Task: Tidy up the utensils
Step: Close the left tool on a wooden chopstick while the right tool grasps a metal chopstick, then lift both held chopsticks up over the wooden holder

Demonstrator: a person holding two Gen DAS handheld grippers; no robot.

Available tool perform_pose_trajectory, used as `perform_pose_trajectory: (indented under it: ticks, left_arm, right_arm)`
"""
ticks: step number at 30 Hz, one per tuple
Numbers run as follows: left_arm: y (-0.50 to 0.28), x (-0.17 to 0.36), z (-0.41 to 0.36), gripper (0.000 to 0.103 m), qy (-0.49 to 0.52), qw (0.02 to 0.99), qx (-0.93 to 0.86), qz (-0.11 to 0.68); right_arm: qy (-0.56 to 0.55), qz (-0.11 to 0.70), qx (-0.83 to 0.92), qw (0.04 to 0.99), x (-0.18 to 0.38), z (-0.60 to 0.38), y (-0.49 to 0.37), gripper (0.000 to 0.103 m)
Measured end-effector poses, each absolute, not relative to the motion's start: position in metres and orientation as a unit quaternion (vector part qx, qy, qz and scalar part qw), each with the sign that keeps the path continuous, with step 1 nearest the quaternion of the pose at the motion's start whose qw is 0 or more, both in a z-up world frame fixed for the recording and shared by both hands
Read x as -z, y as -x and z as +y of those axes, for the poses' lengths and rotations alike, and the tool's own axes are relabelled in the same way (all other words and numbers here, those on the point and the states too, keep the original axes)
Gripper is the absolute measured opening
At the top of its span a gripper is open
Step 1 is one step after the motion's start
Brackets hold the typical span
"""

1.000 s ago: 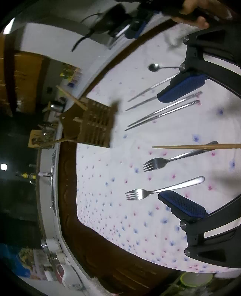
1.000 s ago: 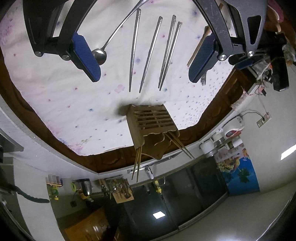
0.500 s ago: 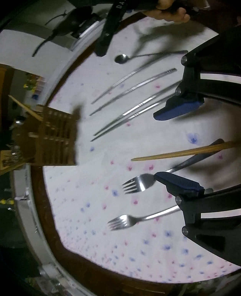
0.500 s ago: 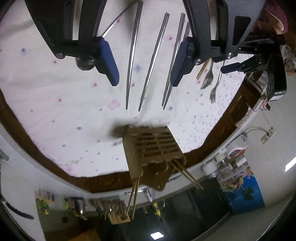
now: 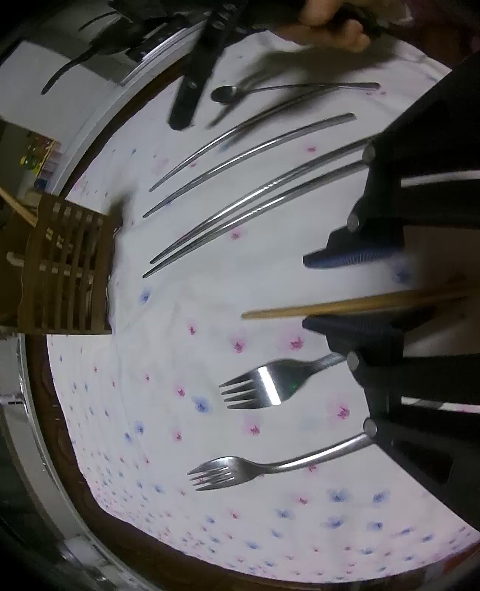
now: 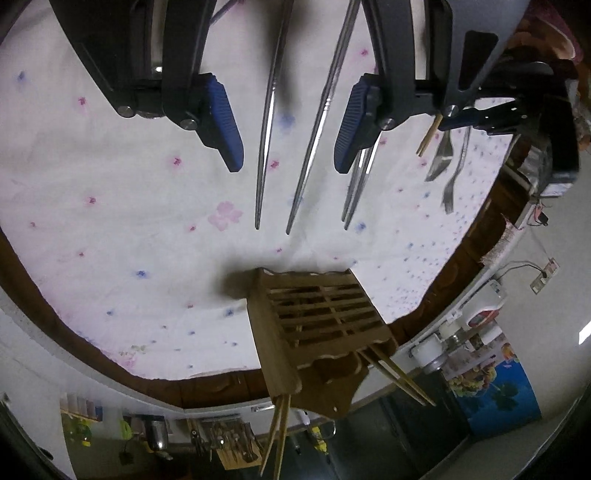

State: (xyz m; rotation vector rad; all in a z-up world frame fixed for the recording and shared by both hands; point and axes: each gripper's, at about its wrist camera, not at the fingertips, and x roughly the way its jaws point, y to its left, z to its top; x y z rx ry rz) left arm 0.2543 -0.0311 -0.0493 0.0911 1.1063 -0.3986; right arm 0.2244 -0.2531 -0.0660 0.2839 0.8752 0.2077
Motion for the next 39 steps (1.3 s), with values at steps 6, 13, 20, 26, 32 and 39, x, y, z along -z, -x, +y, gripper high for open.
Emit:
perform_pose_trajectory:
  ticks: [6,13,20,26,32,39]
  left_arm:
    - [-0.258,0.051,-0.039,0.020,-0.068,0.822,0.183,0.536]
    - [-0.258,0.053,-0.049,0.018,-0.097,0.825,0.181,0.526]
    - [-0.253,0.052,-0.048,0.005,-0.084,0.832,0.178,0.519]
    - [-0.251,0.049,-0.037,0.003,-0.046,0.830,0.191,0.522]
    - [-0.242,0.029,-0.024,0.003,-0.020,0.840,0.201,0.504]
    - [-0.223,-0.008,-0.001,0.003,0.023,0.860,0.206,0.466]
  right_arm:
    - [-0.113,0.443,-0.095,0.884,0.080,-0.249,-0.243,0.040]
    - [-0.068,0.475,-0.080,0.874,0.095,-0.241,-0.271,0.026]
    - [0.006,0.467,-0.064,0.882,0.097,-0.221,-0.270,0.012]
    - [-0.057,0.469,-0.081,0.878,0.089,-0.237,-0.267,0.005]
    - [-0.102,0.436,-0.103,0.888,0.054,-0.248,-0.247,0.005]
    - [-0.111,0.399,-0.116,0.903,0.017,-0.250,-0.218,0.005]
